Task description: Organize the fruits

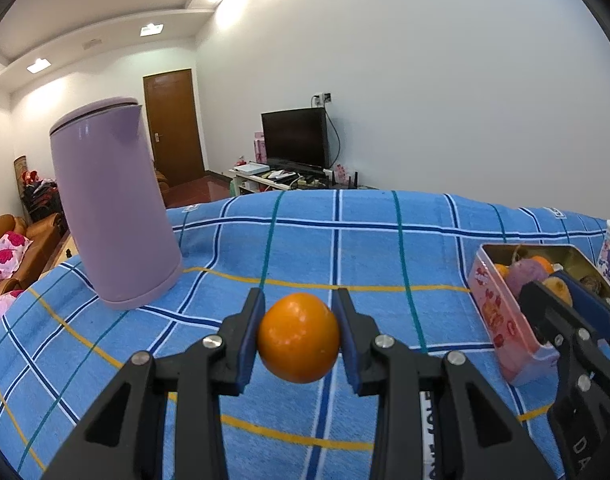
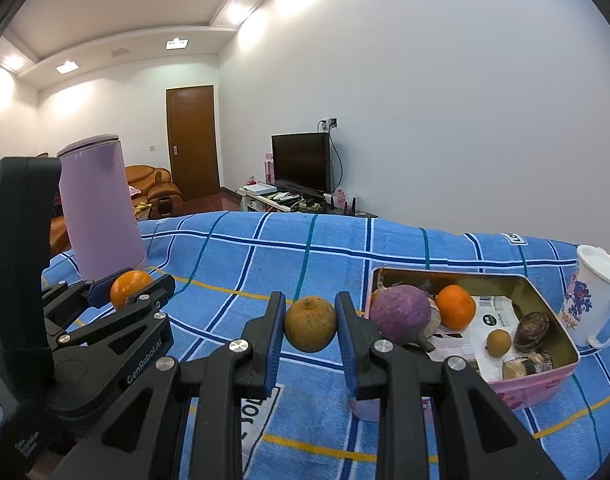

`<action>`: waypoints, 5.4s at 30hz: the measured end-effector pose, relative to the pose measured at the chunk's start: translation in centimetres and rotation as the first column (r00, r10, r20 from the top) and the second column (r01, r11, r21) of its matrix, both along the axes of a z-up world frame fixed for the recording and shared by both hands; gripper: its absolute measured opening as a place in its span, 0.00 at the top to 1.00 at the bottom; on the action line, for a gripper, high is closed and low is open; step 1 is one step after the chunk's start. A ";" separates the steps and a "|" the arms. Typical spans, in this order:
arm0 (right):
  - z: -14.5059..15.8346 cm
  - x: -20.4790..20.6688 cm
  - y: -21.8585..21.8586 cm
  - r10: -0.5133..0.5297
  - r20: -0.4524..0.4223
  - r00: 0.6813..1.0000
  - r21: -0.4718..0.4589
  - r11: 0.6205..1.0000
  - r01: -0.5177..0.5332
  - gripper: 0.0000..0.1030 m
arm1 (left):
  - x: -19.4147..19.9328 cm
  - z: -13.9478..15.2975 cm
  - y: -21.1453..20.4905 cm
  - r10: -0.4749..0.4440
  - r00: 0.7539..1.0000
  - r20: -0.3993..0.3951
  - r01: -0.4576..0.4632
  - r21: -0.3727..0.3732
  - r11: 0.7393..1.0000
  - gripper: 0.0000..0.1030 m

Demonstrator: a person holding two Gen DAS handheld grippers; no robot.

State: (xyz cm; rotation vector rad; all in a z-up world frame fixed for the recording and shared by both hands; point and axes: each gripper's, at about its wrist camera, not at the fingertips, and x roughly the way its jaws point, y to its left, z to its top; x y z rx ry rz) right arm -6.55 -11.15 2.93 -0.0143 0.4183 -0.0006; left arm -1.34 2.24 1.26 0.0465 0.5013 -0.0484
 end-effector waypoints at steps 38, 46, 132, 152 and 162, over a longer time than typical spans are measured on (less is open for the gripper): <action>1.5 -3.5 -13.7 -0.215 0.016 0.977 -0.006 0.977 0.215 0.73 | -3.3 1.9 -12.3 -0.226 0.974 -0.001 0.226 -0.003 0.974 0.64; 1.9 -4.3 -15.4 -0.235 0.026 0.972 -0.008 0.972 0.236 0.73 | -3.6 2.0 -15.1 -0.268 0.963 -0.007 0.268 -0.004 0.963 0.64; 2.1 -2.0 -19.2 -0.338 0.194 0.921 0.079 0.941 0.329 0.13 | -1.2 1.9 -19.6 -0.155 0.984 0.087 0.156 0.002 0.988 0.00; 2.6 -5.8 -17.8 -0.361 0.220 0.906 0.057 0.932 0.358 0.13 | -4.4 2.3 -17.8 -0.158 0.979 0.128 0.162 -0.021 0.987 0.00; 2.8 -10.2 -17.1 -0.373 0.266 0.889 0.071 0.927 0.368 0.13 | -7.2 2.5 -15.9 -0.159 0.976 0.146 0.167 -0.042 0.985 0.00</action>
